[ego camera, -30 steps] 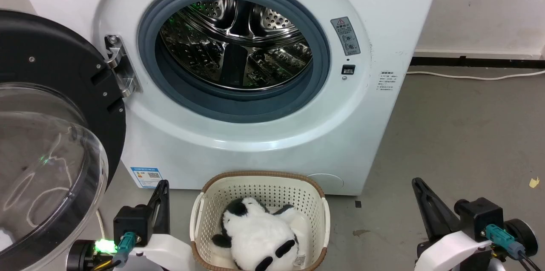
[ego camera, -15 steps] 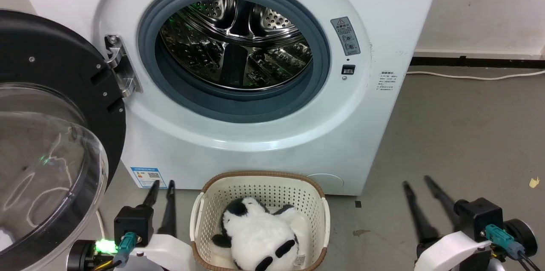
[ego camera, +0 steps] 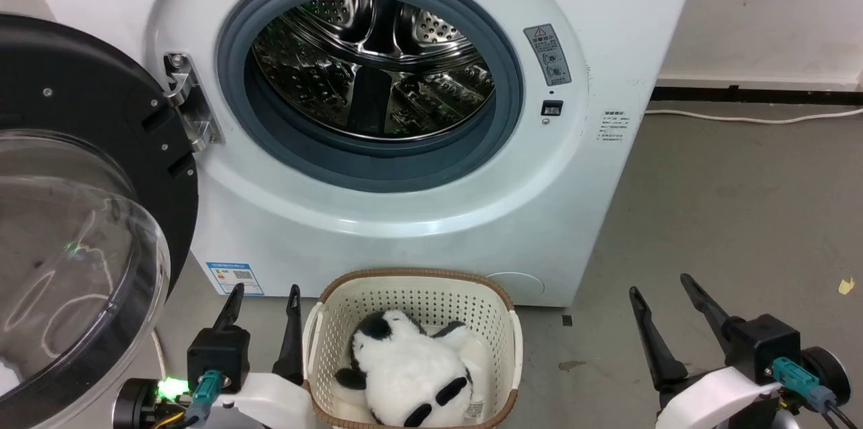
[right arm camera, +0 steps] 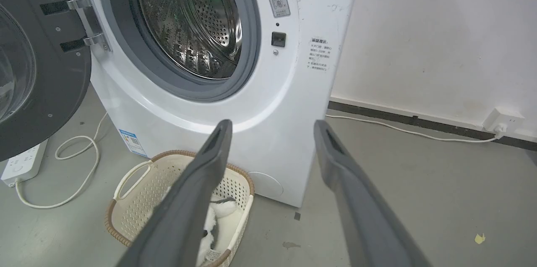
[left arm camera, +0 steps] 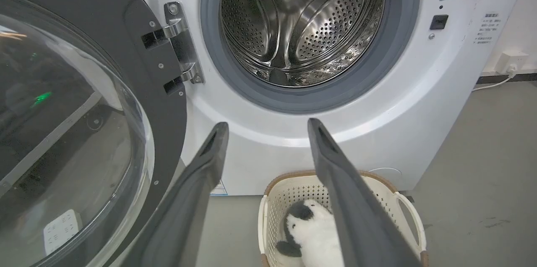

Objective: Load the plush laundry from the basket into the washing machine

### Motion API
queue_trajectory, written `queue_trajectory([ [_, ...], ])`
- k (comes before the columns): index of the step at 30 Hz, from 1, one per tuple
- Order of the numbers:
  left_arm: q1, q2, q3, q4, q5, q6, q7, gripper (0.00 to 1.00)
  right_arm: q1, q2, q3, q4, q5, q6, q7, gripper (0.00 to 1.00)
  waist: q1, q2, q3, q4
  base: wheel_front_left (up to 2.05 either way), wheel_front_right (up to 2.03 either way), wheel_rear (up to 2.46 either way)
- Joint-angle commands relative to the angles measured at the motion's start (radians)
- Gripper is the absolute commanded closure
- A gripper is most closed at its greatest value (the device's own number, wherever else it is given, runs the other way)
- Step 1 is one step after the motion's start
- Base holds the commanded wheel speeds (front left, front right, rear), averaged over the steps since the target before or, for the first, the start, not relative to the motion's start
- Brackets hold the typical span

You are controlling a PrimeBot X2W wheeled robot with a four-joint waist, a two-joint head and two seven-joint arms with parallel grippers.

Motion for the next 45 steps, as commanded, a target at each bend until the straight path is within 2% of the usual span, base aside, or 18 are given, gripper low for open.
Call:
queue_trajectory([
  [1, 0.002, 0.000, -0.006, 0.004, -0.008, 0.005, -0.011, 0.00, 0.004, 0.000, 0.001, 0.002, 0.014, 0.000, -0.011, 0.00, -0.0001, 0.0000, 0.004, -0.002, 0.00, 0.00, 0.00],
  [25, -0.085, 0.009, -0.051, 0.173, -0.035, -0.010, -0.043, 0.00, -0.026, 0.000, 0.016, 0.003, 0.050, 0.000, -0.061, 0.00, -0.0001, 0.0000, 0.119, -0.057, 0.00, 0.00, 0.00],
  [45, -0.232, 0.040, -0.082, 0.444, -0.079, -0.043, -0.032, 0.00, -0.054, 0.000, 0.038, -0.021, 0.086, 0.000, -0.103, 0.00, -0.0001, 0.0000, 0.241, -0.119, 0.00, 0.00, 0.00],
])
